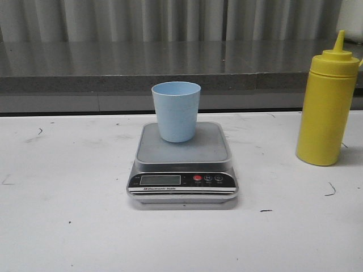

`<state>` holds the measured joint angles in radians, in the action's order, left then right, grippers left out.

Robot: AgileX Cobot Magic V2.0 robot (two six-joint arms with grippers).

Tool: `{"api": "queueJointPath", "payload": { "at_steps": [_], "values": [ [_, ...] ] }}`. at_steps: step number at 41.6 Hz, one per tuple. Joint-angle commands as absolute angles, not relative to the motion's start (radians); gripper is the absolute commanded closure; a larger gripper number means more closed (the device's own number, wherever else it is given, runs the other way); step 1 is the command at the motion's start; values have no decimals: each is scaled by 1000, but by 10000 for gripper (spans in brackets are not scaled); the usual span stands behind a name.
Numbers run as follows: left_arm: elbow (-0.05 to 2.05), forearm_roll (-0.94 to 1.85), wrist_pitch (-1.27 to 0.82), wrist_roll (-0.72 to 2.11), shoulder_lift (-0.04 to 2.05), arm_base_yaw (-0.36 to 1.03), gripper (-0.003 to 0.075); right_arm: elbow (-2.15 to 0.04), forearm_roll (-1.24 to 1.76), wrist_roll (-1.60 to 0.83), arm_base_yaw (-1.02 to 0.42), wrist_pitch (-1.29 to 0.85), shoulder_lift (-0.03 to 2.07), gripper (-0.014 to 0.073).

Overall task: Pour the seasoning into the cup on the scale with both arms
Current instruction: 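Open the right gripper and withdraw it from the bottle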

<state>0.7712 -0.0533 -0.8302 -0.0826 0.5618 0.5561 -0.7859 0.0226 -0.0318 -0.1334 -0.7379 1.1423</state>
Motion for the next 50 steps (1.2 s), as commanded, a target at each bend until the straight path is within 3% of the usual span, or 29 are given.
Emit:
{"api": "queueJointPath", "payload": {
  "at_steps": [1, 25, 46, 50],
  "values": [
    [796, -49, -761, -86, 564, 560, 407, -883, 54, -100, -136, -854, 1038, -20],
    [796, -49, -761, -86, 564, 560, 407, -891, 57, -100, -136, -919, 513, -20],
    [796, -49, -761, -86, 564, 560, 407, -890, 57, -100, -136, -932, 469, -19],
    [796, -49, -761, -86, 564, 560, 407, -890, 57, -100, -136, -932, 469, 36]
  ]
}}
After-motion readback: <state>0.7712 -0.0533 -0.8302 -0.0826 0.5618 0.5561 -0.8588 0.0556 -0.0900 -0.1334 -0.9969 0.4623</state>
